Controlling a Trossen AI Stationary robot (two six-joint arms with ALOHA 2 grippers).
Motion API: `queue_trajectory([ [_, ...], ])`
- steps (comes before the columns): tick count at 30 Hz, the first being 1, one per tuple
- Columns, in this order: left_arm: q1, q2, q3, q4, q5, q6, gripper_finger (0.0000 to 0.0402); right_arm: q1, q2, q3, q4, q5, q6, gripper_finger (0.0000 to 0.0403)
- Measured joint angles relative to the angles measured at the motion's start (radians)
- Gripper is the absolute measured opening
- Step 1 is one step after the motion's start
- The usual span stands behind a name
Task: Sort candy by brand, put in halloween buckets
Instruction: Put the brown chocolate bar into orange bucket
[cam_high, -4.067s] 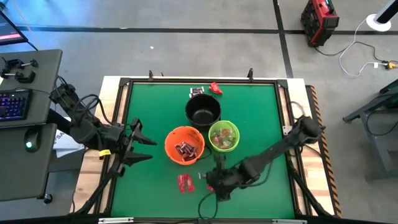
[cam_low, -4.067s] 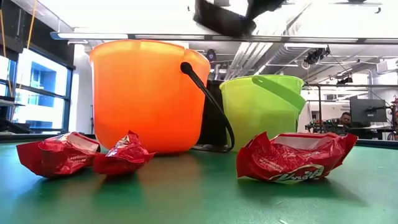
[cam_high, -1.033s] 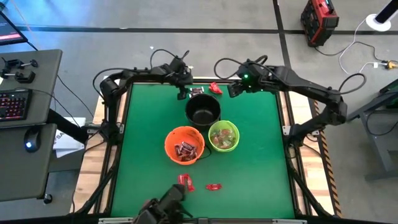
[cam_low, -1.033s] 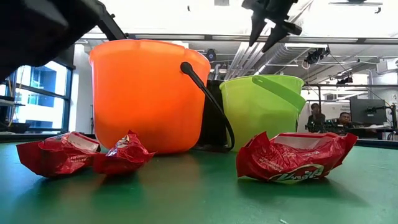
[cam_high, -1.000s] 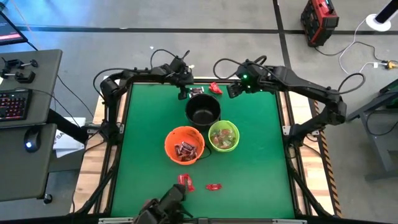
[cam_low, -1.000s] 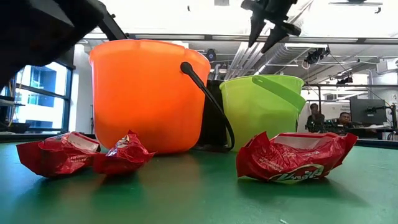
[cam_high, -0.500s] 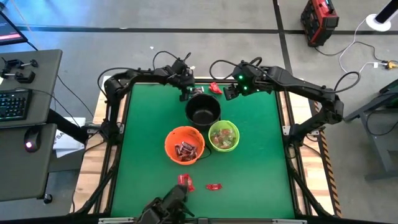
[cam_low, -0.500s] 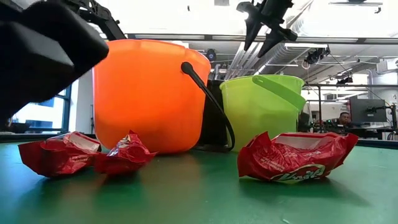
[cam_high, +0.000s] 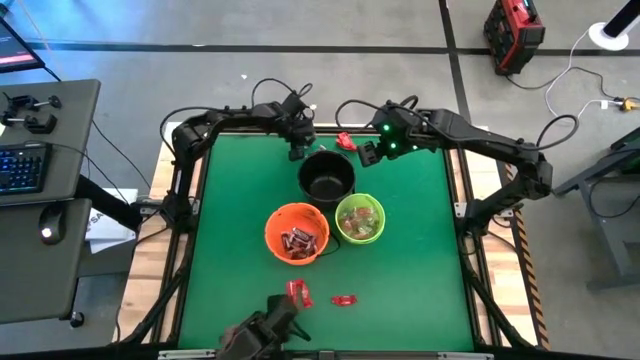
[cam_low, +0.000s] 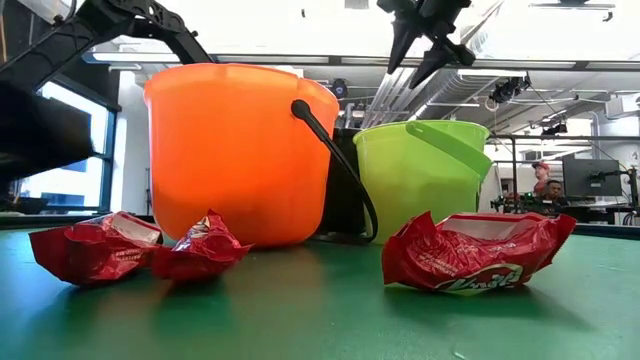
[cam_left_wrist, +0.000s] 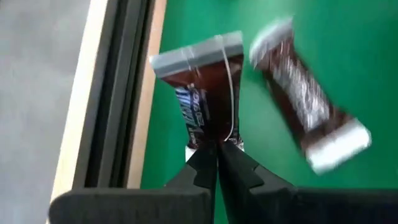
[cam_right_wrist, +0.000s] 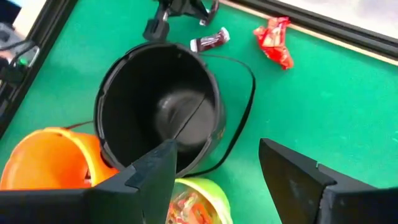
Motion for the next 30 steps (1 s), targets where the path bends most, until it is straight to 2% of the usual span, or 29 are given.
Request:
queue_trajectory([
  [4,0.023,-0.033,-0.002,-0.176,0.018,-0.047,0.0001,0.021,0.000,0.000,0.000,0.005,-0.019,0.0220],
  [11,0.042,-0.145,-0.015,-0.412,0.152,-0.172,0.0000,0.023,0.000,0.000,0.006,0.009,-0.034,0.0220],
  [14,0.038,-0.233,-0.102,-0.469,0.237,-0.182,0.0000,0.023,0.000,0.000,0.005,0.009,-0.040,0.0220],
  [18,0.027,-0.425,-0.302,-0.421,0.335,-0.217,0.0000,0.023,0.000,0.000,0.005,0.016,-0.046,0.0220],
  [22,0.006,-0.644,-0.485,-0.327,0.334,-0.319,0.0000,0.023,0.000,0.000,0.015,0.081,-0.055,0.0220],
  [26,-0.045,-0.858,-0.526,-0.291,0.337,-0.331,0.0000,0.011,0.000,0.000,0.044,0.150,-0.074,0.0220],
  [30,-0.131,-1.025,-0.509,-0.267,0.339,-0.187,0.0000,-0.020,0.000,0.000,0.086,0.156,-0.102,0.0220],
])
